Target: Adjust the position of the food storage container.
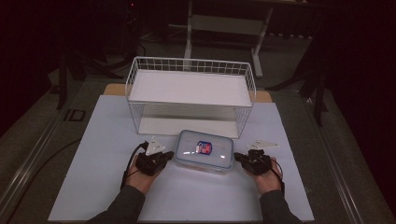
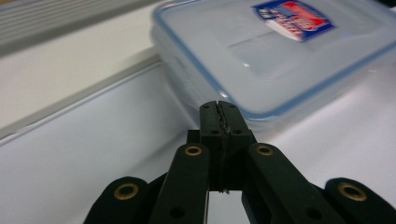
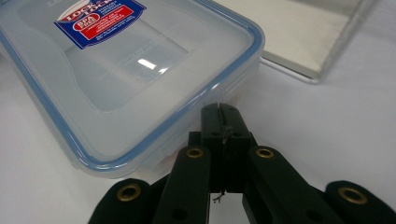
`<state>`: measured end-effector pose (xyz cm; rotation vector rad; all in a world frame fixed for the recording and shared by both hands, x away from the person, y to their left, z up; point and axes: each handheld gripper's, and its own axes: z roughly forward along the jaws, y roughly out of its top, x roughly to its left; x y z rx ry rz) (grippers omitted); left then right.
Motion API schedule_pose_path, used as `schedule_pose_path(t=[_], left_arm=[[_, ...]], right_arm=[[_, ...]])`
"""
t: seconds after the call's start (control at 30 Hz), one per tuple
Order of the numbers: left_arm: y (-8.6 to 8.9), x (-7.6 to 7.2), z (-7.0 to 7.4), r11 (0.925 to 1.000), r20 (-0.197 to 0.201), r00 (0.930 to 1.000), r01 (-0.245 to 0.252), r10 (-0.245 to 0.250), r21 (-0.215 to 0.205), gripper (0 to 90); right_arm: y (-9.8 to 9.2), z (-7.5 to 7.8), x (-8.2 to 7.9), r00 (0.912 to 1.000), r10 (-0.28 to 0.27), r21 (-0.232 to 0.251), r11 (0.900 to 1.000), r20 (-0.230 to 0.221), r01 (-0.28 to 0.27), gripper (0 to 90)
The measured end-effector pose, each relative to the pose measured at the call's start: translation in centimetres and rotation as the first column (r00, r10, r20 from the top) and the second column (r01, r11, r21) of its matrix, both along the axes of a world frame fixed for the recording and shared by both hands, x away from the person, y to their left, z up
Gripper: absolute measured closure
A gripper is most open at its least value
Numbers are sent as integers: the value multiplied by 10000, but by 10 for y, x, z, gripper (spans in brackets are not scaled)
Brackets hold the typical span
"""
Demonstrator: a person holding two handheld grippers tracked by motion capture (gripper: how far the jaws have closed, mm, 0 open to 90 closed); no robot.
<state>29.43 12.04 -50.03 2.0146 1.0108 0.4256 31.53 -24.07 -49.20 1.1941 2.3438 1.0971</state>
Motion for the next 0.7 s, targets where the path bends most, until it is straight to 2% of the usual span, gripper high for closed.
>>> schedule_pose_path(t=[0.03, 0.07, 0.13, 0.2, 0.27, 0.37, 0.4, 0.47, 0.5, 0.53, 0.6, 0.7], left_arm=[[0, 0, 0, 10000, 0, 10000, 0, 0, 0, 897], [6, 10, -2, 9991, -95, 9991, -411, 412, 127, 896], [10, 18, -4, 9969, -198, 9969, -754, 758, 224, 896], [13, 25, -6, 9956, -391, 9949, -924, 929, 123, 896], [13, 29, -7, 9967, -400, 9959, -809, 808, -9, 896], [10, 28, -7, 9970, -339, 9971, -665, 678, 386, 897], [12, 28, -8, 9976, -430, 9970, -639, 650, 267, 897], [15, 26, -6, 9971, -389, 9973, -602, 620, 476, 897], [17, 24, -6, 9968, -384, 9972, -630, 649, 486, 897], [19, 23, -5, 9969, -372, 9971, -654, 670, 437, 897], [24, 21, -3, 9968, -388, 9967, -692, 707, 397, 897], [30, 15, -2, 9958, -334, 9957, -857, 867, 309, 897]], right_arm=[[2, 0, 1, 10000, -2, 7, 10000, 3, 2, 898], [6, 0, 3, 10000, 26, 11, 10000, -9, -26, 897], [10, 0, 5, 10000, 33, -10, 10000, -29, -33, 898], [14, 0, 7, 10000, 45, -1, 10000, -6, -45, 898], [16, -1, 9, 10000, 22, -16, 10000, -46, -22, 898], [18, -4, 11, 9999, 67, 16, 10000, -128, -67, 898], [20, -6, 12, 9998, 83, -129, 9999, -176, -85, 898], [25, -12, 12, 9984, 432, -437, 9980, -374, -448, 899], [30, -14, 10, 9986, 481, -653, 9966, -238, -496, 899], [33, -14, 10, 9991, 404, -636, 9971, -140, -412, 899], [36, -15, 11, 9991, 337, -220, 9992, -268, -343, 899], [43, -16, 11, 9989, 370, -197, 9991, -288, -376, 899]])
